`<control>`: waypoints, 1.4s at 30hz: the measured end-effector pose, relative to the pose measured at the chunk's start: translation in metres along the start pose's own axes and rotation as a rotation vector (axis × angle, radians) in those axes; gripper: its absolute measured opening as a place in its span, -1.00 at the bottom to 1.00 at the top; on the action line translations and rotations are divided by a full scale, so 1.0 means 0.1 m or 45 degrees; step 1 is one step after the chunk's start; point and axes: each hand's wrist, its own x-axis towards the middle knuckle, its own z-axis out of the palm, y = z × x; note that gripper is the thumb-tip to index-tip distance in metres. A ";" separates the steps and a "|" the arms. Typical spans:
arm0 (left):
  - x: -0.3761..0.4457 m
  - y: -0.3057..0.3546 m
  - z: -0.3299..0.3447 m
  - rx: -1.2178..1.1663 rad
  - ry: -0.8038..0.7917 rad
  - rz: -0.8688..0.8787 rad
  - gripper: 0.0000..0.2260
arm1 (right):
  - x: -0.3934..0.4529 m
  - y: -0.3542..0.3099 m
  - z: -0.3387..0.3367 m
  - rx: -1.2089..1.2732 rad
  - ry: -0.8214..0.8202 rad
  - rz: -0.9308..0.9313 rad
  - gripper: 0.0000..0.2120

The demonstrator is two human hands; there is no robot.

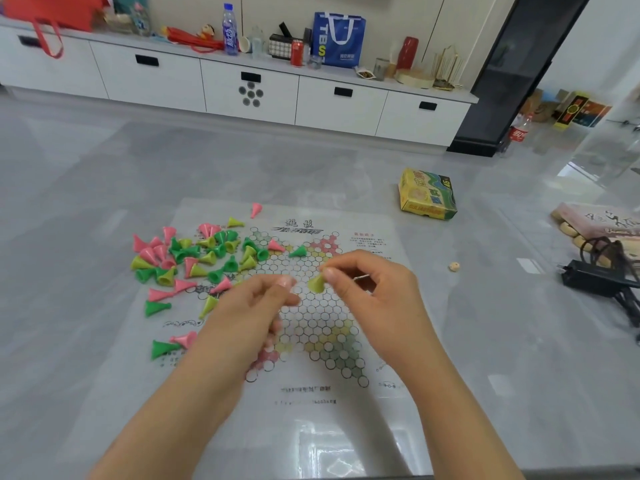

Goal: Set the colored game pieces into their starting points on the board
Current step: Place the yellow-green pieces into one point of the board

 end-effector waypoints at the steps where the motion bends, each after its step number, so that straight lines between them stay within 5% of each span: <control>1: 0.06 -0.01 -0.07 0.247 0.106 0.128 -0.90 | 0.01 0.03 -0.04 0.015 0.067 0.055 -0.86; 4: 0.24 -0.06 -0.33 1.043 0.431 0.414 -0.72 | 0.03 0.17 -0.19 0.015 0.350 0.170 -0.85; 7: 0.34 -0.17 -0.45 1.412 0.421 0.328 -0.62 | 0.03 0.29 -0.29 -0.027 0.487 0.241 -0.87; 18: 0.33 -0.26 -0.44 1.184 0.372 0.389 -0.90 | -0.01 0.58 -0.42 -0.222 0.508 0.419 -0.88; 23: 0.35 -0.30 -0.33 1.482 0.194 0.481 -0.60 | -0.01 0.65 -0.41 -0.428 0.398 0.402 -0.89; 35: 0.39 -0.33 -0.31 1.318 0.257 0.496 -0.91 | 0.00 0.74 -0.28 -0.617 0.332 0.450 -0.89; 42: 0.38 -0.31 -0.31 1.287 0.217 0.505 -0.94 | 0.01 0.74 -0.28 -0.662 0.311 0.456 -0.88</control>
